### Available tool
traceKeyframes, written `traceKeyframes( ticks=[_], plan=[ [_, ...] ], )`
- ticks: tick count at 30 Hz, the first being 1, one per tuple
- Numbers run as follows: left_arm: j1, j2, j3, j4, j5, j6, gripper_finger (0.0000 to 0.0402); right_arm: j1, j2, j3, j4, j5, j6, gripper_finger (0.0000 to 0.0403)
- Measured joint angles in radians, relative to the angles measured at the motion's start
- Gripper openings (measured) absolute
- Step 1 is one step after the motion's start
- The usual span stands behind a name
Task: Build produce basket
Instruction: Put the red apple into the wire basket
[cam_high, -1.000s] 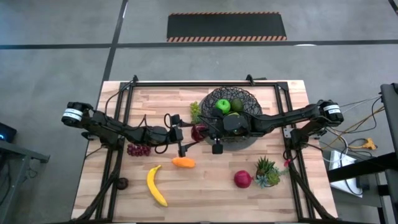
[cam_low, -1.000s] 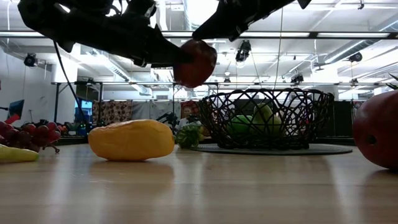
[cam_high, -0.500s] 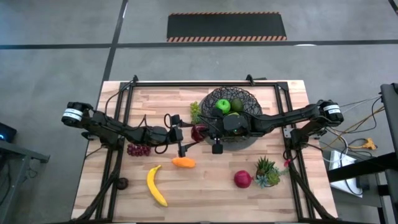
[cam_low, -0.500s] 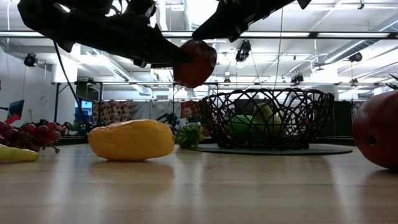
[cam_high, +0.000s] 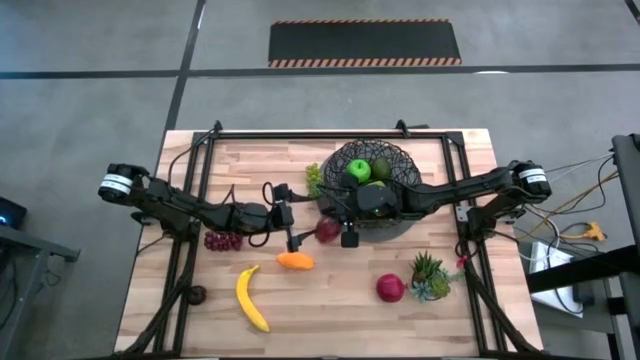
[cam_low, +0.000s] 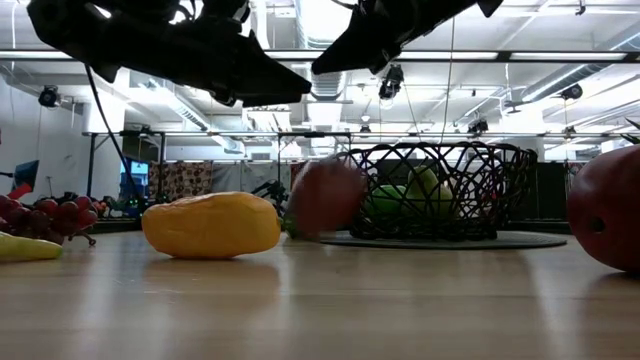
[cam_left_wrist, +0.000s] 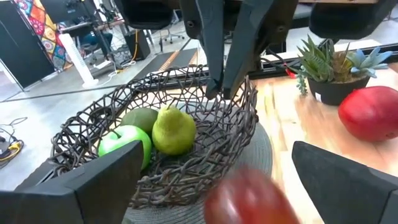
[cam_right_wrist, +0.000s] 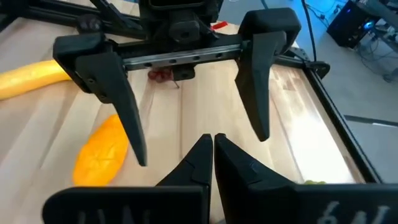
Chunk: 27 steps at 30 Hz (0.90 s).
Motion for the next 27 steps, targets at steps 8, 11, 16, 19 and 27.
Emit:
traceKeyframes(
  ticks=[8, 11, 16, 19, 27],
  plan=[
    [0.0, 0.0, 0.0, -0.024, 0.0, 0.003, 0.0391, 0.0, -0.002, 0.0, -0.03, 0.0, 0.025, 0.0008],
    [0.001, 0.001, 0.0, -0.067, 0.0, -0.002, 0.0391, 0.0, -0.006, 0.0, -0.066, 0.0, 0.029, 0.0008],
    [0.001, 0.002, -0.002, -0.12, 0.03, -0.083, 0.0391, 0.001, -0.036, 0.0, -0.169, -0.075, 0.078, 0.0008],
    [0.0, 0.023, -0.003, -0.173, 0.072, -0.105, 0.0391, 0.011, -0.043, 0.001, -0.22, -0.151, 0.118, 0.0008],
    [0.001, 0.131, 0.046, -0.206, 0.212, -0.108, 0.0391, 0.095, -0.065, 0.001, -0.346, -0.157, 0.162, 0.0008]
  ],
)
